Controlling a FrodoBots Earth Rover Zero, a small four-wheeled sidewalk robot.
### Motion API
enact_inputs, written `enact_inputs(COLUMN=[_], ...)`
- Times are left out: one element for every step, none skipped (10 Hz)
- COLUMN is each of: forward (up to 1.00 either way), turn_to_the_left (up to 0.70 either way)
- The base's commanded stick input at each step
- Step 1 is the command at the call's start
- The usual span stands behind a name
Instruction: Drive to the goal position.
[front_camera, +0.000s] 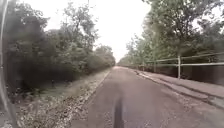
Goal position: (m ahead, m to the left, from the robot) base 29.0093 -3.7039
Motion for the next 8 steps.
enact_inputs(forward=[0.7, 0.7, 0.7, 0.7, 0.7, 0.7, 0.7, 0.7], turn_to_the_left=[0.0, 0.0, 0.0, 0.0, 0.01, 0.02, 0.02, 0.02])
